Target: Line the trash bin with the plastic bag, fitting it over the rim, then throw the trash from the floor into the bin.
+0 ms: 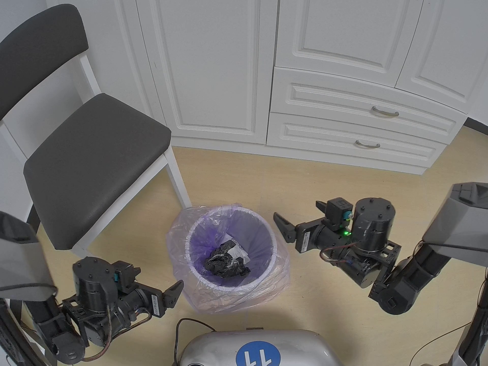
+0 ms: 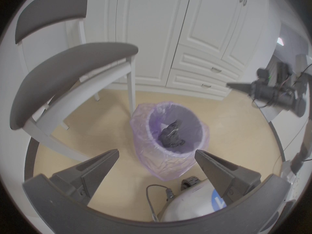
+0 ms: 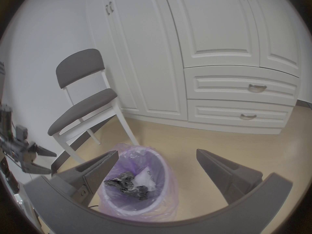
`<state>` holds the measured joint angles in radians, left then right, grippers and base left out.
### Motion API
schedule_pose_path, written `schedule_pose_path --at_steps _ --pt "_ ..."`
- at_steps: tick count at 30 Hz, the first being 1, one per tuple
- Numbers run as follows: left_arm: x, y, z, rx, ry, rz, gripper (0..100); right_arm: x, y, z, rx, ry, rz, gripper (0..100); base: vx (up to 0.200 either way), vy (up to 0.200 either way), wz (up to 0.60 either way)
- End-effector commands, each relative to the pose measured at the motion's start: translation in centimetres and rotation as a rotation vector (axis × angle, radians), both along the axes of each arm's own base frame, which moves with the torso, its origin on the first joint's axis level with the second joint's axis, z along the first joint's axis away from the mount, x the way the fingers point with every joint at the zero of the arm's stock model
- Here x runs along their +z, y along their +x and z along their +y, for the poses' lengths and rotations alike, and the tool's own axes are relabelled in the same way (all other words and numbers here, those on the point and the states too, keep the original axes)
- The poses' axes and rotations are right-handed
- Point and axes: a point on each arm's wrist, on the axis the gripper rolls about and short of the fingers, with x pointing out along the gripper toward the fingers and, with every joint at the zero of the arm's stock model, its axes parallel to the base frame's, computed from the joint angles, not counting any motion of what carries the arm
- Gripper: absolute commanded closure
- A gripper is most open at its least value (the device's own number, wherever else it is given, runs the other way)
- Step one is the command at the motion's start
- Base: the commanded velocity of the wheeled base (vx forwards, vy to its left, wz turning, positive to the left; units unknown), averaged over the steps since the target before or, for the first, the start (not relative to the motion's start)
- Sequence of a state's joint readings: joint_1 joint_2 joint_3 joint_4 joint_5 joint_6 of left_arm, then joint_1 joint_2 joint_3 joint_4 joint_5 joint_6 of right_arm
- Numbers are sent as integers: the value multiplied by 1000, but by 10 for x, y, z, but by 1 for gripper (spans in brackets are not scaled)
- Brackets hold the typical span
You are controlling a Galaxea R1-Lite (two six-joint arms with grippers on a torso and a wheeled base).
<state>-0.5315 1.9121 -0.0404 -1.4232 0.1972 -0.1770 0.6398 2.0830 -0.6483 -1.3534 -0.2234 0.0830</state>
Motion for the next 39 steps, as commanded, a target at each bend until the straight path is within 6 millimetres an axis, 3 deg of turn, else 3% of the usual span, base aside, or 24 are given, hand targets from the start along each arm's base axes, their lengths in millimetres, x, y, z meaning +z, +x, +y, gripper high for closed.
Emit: schedule_pose_path --at_steps 1,7,14,18,26,34,39 --pt "-45 22 2 77 68 100 0 32 -8 -41 -99 -19 -51 0 0 0 0" --pt "-42 40 4 163 60 36 0 41 -13 -62 -235 -155 -92 0 0 0 0" --pt "-54 94 8 297 31 -51 0 47 -21 -69 -254 -181 -113 0 0 0 0" --pt "-77 122 9 335 36 -57 0 47 -21 -69 -254 -179 -115 0 0 0 0" --pt "-119 156 12 338 132 -23 0 46 -20 -68 -253 -180 -114 0 0 0 0" --pt "-127 156 11 286 177 82 0 46 -21 -68 -248 -180 -113 0 0 0 0" --pt "-127 142 6 230 167 117 0 43 -24 -69 -237 -189 -101 0 0 0 0"
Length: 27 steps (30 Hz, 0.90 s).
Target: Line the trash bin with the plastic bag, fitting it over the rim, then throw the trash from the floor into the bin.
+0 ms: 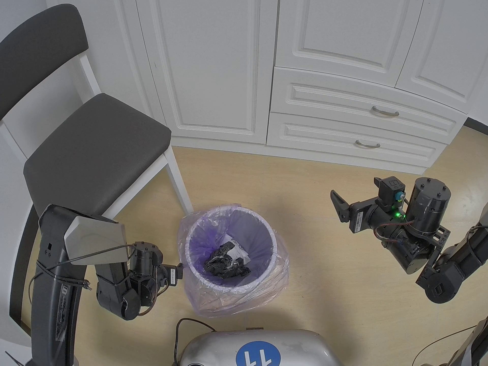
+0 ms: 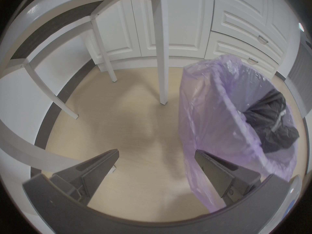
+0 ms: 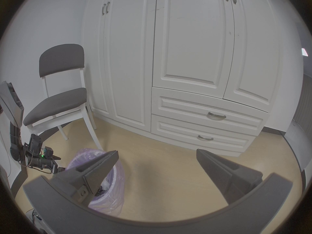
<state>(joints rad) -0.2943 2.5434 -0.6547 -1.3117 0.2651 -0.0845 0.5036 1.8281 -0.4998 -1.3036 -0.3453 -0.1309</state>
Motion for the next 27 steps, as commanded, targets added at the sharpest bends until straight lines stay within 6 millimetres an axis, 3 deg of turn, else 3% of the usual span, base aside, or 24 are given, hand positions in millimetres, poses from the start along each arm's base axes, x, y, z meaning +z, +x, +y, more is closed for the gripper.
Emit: schedule_pose_path --at_steps 1,6,7,9,15,21,25,27 --pt "0 -11 -1 -19 -4 20 0 -3 -3 0 9 -8 12 0 0 0 0" --pt "12 -28 7 -8 -12 1 0 -2 -10 -3 12 -9 15 0 0 0 0" --pt "23 -53 14 -22 -20 1 0 -2 -18 -6 15 -16 24 0 0 0 0" --pt "34 -79 20 -64 -30 48 0 -4 -28 -12 17 -31 42 0 0 0 0" --pt "71 -131 27 -114 -37 87 0 -12 -55 -26 24 -89 85 0 0 0 0" --pt "117 -146 13 -126 -148 -78 0 -23 -92 -44 43 -131 138 0 0 0 0" --pt "134 -157 13 -159 -151 -111 0 -24 -109 -55 37 -145 142 0 0 0 0" --pt "154 -171 16 -188 -156 -168 0 -20 -120 -64 21 -137 131 0 0 0 0"
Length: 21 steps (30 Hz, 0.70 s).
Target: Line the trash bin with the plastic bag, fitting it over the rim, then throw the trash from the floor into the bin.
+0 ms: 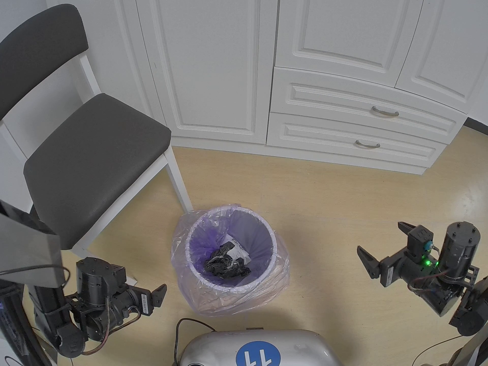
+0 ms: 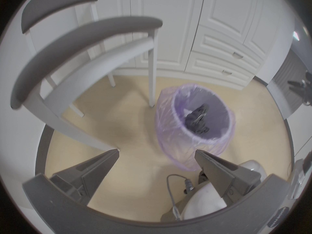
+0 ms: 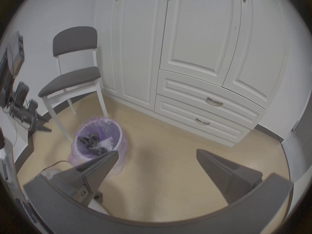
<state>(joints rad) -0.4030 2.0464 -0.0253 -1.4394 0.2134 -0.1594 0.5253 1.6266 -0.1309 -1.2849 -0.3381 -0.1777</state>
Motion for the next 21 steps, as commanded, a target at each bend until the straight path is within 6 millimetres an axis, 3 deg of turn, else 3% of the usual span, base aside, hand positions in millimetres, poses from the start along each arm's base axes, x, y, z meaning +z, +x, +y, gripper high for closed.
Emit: schedule_pose_path --at_steps 1,6,15,17,21 --pt "57 -33 0 -68 -79 -184 0 6 -40 -25 -11 0 -24 0 0 0 0" --pt "87 -65 16 -85 -80 -271 0 16 -69 -47 -56 -16 -1 0 0 0 0" --pt "107 -104 38 -49 -112 -365 0 38 -115 -82 -216 11 -56 0 0 0 0" --pt "113 -115 46 22 -110 -424 0 39 -143 -93 -257 36 -102 0 0 0 0" --pt "121 -125 52 53 -131 -484 0 39 -169 -101 -324 63 -168 0 0 0 0"
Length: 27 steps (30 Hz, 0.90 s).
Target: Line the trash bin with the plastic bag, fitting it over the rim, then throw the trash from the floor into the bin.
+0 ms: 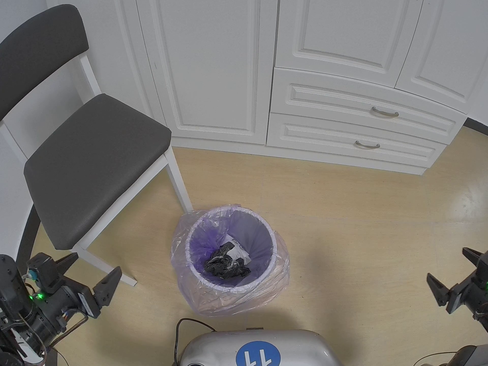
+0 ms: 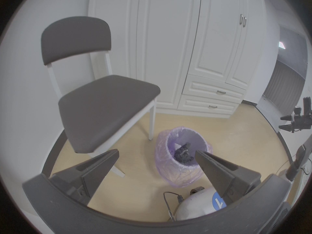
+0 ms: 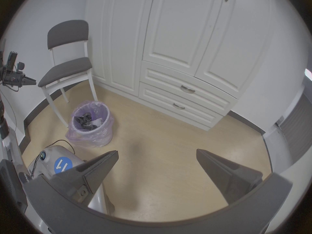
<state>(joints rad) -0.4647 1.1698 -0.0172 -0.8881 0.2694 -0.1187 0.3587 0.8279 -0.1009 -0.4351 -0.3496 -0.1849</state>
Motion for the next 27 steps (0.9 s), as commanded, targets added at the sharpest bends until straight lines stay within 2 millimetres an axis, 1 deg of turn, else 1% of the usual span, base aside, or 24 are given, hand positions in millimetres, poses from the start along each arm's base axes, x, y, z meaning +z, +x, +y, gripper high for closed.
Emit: schedule_pose_path --at_steps 1,3,5,9,11,12,13,15,16,17,21,25,27 --pt "21 -40 23 88 -71 -183 0 17 -66 -26 -174 89 -275 0 0 0 0" --pt "22 -41 25 97 -72 -190 0 18 -68 -26 -191 97 -291 0 0 0 0" --pt "28 -49 32 144 -82 -232 0 19 -77 -27 -227 124 -352 0 0 0 0" --pt "37 -62 40 217 -66 -310 0 20 -87 -27 -209 170 -423 0 0 0 0" --pt "43 -72 46 262 -66 -353 0 18 -93 -27 -185 209 -466 0 0 0 0" --pt "43 -72 46 262 -66 -353 0 18 -93 -27 -185 209 -466 0 0 0 0" --pt "47 -81 49 286 -71 -383 0 16 -98 -27 -170 235 -495 0 0 0 0" --pt "49 -91 52 301 -74 -403 0 14 -103 -27 -152 255 -531 0 0 0 0" --pt "49 -91 52 301 -74 -403 0 14 -103 -27 -152 255 -531 0 0 0 0" --pt "52 -100 54 317 -79 -423 0 15 -106 -27 -154 288 -556 0 0 0 0" --pt "53 -116 58 360 -87 -480 0 21 -113 -25 -184 353 -633 0 0 0 0" --pt "54 -127 59 389 -93 -523 0 23 -127 -23 -149 354 -714 0 0 0 0" --pt "53 -134 60 407 -99 -553 0 25 -127 -23 -142 354 -726 0 0 0 0"
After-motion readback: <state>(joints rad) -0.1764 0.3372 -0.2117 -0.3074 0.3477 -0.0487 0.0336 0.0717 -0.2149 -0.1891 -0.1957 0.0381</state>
